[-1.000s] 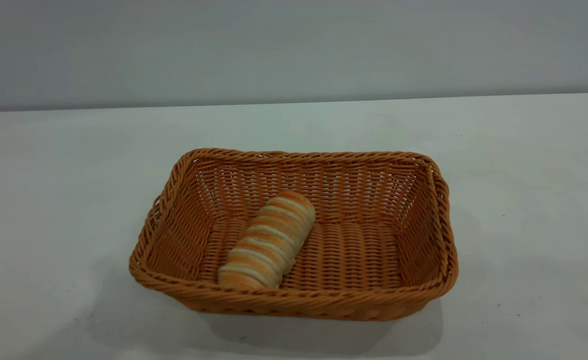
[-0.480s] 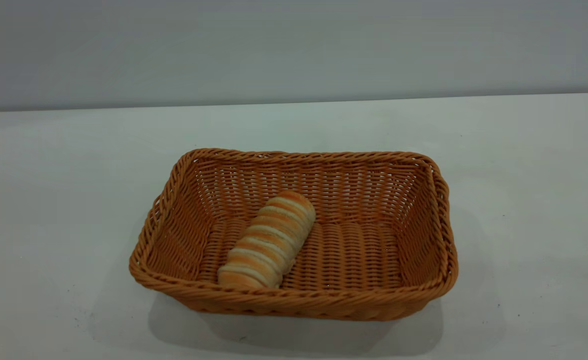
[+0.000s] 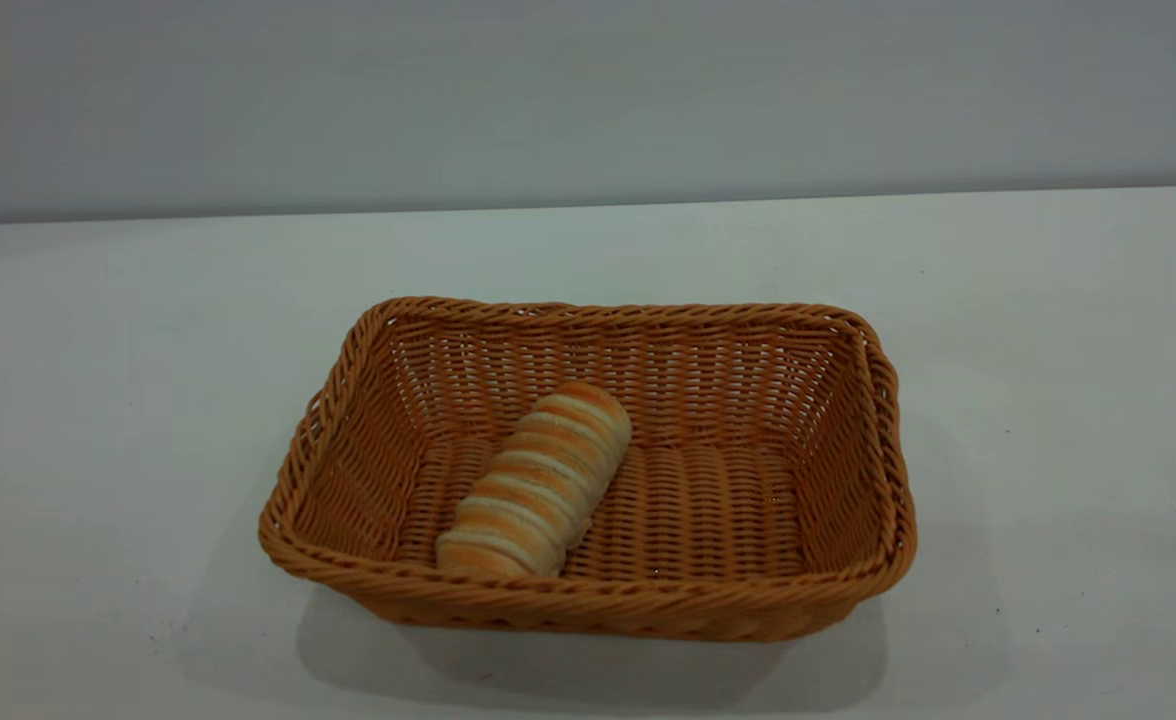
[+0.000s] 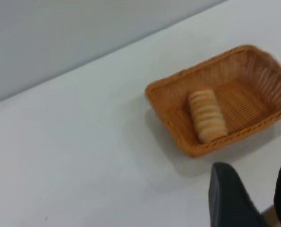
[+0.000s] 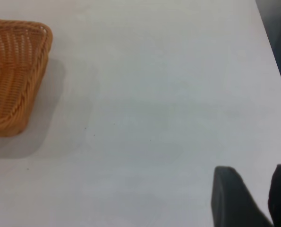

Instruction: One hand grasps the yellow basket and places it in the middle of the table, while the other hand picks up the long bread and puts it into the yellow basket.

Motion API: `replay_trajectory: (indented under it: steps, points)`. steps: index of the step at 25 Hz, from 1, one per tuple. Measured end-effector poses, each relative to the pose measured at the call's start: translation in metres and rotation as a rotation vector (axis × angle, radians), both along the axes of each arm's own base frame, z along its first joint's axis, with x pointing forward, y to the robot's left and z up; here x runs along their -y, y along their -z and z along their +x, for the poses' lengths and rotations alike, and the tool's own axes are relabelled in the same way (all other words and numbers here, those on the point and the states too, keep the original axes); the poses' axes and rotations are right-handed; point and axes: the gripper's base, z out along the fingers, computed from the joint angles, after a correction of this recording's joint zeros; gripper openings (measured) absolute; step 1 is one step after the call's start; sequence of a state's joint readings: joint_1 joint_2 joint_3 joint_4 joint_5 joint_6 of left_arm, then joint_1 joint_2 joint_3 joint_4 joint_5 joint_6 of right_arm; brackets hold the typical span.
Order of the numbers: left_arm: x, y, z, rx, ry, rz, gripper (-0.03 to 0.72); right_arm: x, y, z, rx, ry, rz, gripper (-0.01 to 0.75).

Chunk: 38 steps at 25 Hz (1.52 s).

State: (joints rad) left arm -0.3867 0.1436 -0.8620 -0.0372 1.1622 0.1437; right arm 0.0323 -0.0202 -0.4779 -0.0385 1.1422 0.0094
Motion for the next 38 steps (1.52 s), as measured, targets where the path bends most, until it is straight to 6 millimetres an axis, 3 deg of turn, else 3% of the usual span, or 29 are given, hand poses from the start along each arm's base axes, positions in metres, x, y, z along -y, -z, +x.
replay_trajectory:
  steps: [3,6,13,19,38]
  points:
    - [-0.001,0.006,-0.02,0.078,-0.029,-0.022,0.298,0.0,0.0,0.0,-0.001,0.0,0.0,0.238]
    - [0.005,0.024,-0.026,0.085,-0.061,-0.04,0.298,0.0,0.0,0.0,-0.001,0.0,0.0,0.238]
    - [0.029,0.065,-0.003,-0.06,-0.085,0.0,0.298,0.0,0.0,0.0,-0.001,0.0,0.0,0.238]
    - [0.033,0.091,0.012,-0.154,-0.142,0.025,0.298,0.0,0.0,0.0,-0.001,0.0,0.0,0.238]
    - [0.026,0.096,0.014,-0.169,-0.204,0.078,0.244,0.0,0.0,0.0,-0.001,0.0,0.0,0.238]
